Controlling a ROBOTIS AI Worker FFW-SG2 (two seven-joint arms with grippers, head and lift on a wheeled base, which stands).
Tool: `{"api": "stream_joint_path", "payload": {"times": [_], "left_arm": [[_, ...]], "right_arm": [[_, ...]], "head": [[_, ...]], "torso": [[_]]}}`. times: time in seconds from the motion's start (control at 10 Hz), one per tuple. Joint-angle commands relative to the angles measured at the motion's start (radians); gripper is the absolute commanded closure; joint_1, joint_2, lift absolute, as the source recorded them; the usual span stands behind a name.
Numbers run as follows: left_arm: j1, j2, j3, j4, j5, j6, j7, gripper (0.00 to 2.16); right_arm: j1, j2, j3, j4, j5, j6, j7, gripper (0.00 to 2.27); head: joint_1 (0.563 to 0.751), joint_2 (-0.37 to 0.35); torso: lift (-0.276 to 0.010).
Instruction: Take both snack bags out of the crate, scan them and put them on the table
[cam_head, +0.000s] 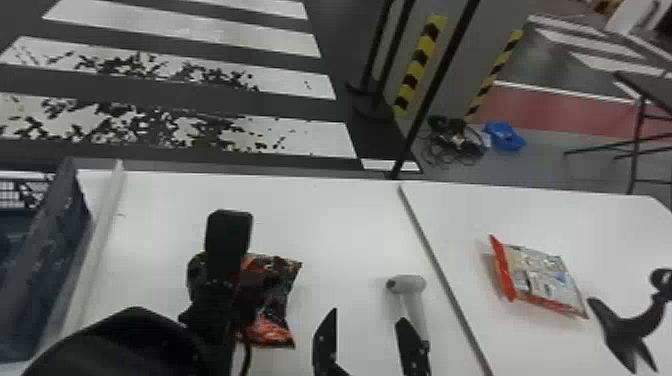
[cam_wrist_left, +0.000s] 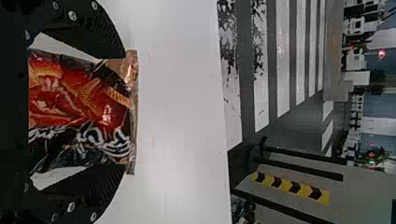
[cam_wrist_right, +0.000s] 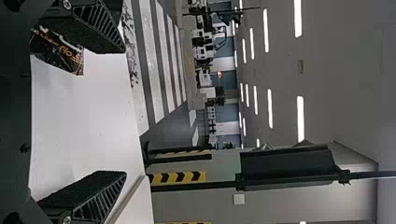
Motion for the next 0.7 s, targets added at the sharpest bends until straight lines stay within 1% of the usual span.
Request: {"api": "stream_joint_path", "payload": {"times": [0.0, 0.1, 0.2, 0.4, 0.5, 0.6], "left_arm": [[0.005, 0.037, 0.06, -0.042, -0.024, -0.061, -0.03, 0.02], [0.007, 0.08, 0.109, -0.062, -0.024, -0.125, -0.062, 0.03], [0.01, 0.128, 0.153, -0.073, -0.024, -0.193, -0.096, 0.04], [0.027, 0.211, 0.228, -0.074, -0.024, -0.368, -0.142, 0.09], [0.045, 0.243, 0.256, -0.078, -0.024, -0.435, -0.165, 0.09], [0.076, 0.278, 0.279, -0.093, -0.027, -0.515, -0.185, 0.09]], "right_arm": [[0.0, 0.0, 0.007, -0.003, 0.0, 0.0, 0.0, 0.05], [-0.002, 0.0, 0.01, -0.005, 0.0, 0.0, 0.001, 0.05], [-0.003, 0.0, 0.011, -0.009, 0.0, 0.0, 0.001, 0.05], [-0.014, 0.0, 0.02, -0.023, 0.0, 0.037, 0.016, 0.05], [-0.025, 0.0, 0.025, -0.034, 0.0, 0.086, 0.033, 0.05], [-0.04, 0.002, 0.028, -0.045, 0.0, 0.132, 0.044, 0.05]], "head": [[0.695, -0.277], [0.695, -0.258], [0.695, -0.215], [0.695, -0.113], [0.695, -0.062], [0.695, -0.021]], "torso": [[-0.092], [-0.092], [-0.092], [-0.092], [-0.092], [-0.092]]}}
